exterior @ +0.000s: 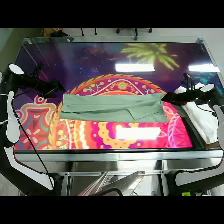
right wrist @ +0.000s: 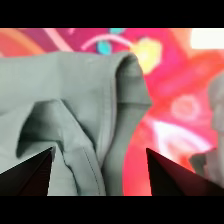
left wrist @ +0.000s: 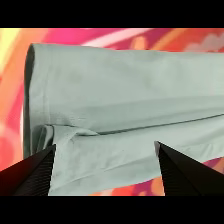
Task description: Fold the shirts.
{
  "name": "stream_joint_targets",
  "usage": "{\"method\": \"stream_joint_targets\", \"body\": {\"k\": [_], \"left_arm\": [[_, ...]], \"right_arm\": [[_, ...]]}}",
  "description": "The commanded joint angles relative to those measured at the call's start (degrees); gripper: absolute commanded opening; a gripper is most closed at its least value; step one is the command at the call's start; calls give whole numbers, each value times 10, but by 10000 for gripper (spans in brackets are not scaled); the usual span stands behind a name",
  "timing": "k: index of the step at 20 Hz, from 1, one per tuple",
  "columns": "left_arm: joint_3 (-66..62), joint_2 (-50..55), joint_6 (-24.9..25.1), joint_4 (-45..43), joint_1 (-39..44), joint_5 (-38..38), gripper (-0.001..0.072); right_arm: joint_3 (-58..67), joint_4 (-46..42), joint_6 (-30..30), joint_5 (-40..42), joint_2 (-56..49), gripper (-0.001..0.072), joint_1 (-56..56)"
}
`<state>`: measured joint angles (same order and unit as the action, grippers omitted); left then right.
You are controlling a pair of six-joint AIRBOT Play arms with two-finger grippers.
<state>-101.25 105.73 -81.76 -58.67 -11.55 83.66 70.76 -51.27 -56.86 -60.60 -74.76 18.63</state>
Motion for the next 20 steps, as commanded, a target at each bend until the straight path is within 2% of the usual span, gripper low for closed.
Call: {"method": "stream_joint_targets", "body": {"k": [1,6,10,11,12,14,15,16,18,19,20], "left_arm": [[-43,1,-19,3,8,35,683],[-62,0,-24,4,30,44,683],[-62,0,-24,4,59,36,683],[-62,0,-24,4,71,26,683],[-62,0,-24,4,82,16,682],[-62,0,-24,4,109,-8,682],[-61,0,-24,4,125,-24,681],[-61,1,-26,4,139,-39,662],[-61,7,-28,4,177,-64,271],[-61,15,-28,4,198,-75,103],[-61,26,-28,4,221,-83,41]], "right_arm": [[1,-12,2,-70,-34,638,12],[1,51,46,-89,-75,637,9],[2,54,49,-82,-82,631,-18],[2,54,51,-75,-83,560,-27],[2,55,57,-69,-83,423,-36],[2,55,61,-67,-82,269,-49],[2,55,61,-70,-81,88,-53],[3,55,58,-71,-77,18,-55],[15,54,49,-94,-58,18,-55],[24,55,42,-111,-43,17,-55],[37,55,34,-133,-25,17,-55]]}}
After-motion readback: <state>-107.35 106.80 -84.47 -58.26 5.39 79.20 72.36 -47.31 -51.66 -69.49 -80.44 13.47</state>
